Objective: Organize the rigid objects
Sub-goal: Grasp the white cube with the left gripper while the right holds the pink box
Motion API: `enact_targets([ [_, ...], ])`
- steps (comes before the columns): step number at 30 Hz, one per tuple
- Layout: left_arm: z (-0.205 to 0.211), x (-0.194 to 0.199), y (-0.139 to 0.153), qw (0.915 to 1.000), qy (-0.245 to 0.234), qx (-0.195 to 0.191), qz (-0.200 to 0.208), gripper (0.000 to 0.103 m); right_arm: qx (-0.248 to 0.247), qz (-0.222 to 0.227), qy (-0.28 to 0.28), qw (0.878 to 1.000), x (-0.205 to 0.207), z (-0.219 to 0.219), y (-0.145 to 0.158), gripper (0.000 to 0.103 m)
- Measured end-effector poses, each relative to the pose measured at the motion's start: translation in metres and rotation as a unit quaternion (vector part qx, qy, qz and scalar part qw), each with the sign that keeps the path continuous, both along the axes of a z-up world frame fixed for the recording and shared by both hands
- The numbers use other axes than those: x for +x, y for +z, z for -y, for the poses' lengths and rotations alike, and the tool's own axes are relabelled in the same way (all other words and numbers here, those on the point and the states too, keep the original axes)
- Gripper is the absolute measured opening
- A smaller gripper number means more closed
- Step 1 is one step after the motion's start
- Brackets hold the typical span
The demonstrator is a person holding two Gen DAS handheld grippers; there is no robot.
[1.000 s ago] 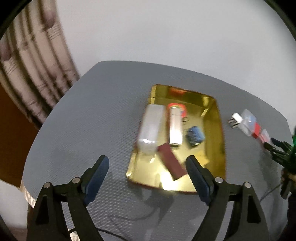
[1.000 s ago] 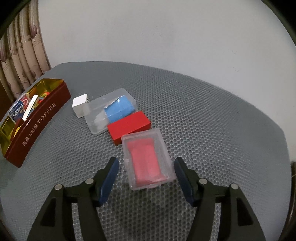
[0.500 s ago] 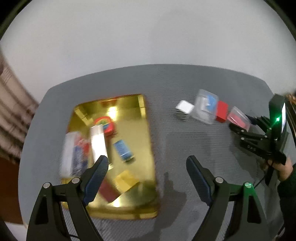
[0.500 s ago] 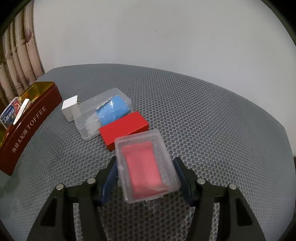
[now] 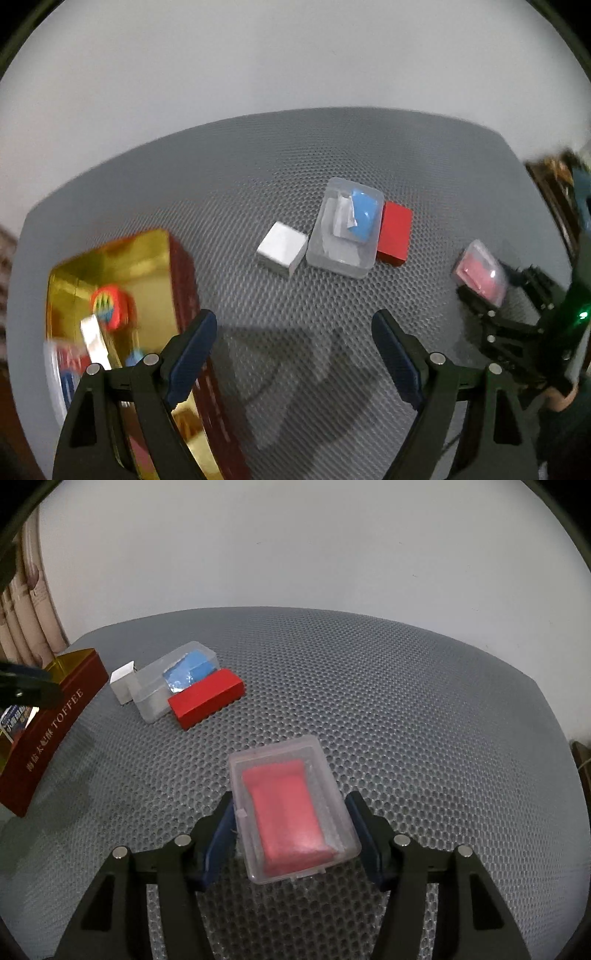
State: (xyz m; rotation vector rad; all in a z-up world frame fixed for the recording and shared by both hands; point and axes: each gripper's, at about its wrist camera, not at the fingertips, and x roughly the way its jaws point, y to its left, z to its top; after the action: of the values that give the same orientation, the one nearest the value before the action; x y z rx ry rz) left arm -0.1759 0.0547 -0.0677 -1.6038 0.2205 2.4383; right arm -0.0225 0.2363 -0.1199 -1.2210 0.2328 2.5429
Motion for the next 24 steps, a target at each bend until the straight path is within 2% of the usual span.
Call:
enact_targets([
  [7,-0.001,-0.024,-0.013,0.9988,-0.046,-0.012,0.014,0.079,0.003,0.001,0.000,1.000,0.001,0.002,0.000,0.061],
  [9,-0.005,-0.028,-0.018,0.9970,-0.069,-0.033,0.013,0.075,0.003,0.002,0.001,1.000,0.001,-0.009,0.001,0.061],
  [11,-0.009,-0.030,-0.022,0.9947,-0.085,-0.055,0.013,0.063,0.002,0.001,0.001,1.000,-0.001,-0.008,0.001,0.061],
  [12,-0.010,-0.031,-0.024,0.9938,-0.092,-0.060,0.018,0.062,0.003,0.001,0.001,1.000,-0.002,-0.007,0.001,0.061],
  [24,-0.022,-0.049,-0.043,0.9909,-0.112,-0.059,0.048,0.062,0.002,0.001,0.001,1.000,-0.001,-0.008,0.000,0.061],
])
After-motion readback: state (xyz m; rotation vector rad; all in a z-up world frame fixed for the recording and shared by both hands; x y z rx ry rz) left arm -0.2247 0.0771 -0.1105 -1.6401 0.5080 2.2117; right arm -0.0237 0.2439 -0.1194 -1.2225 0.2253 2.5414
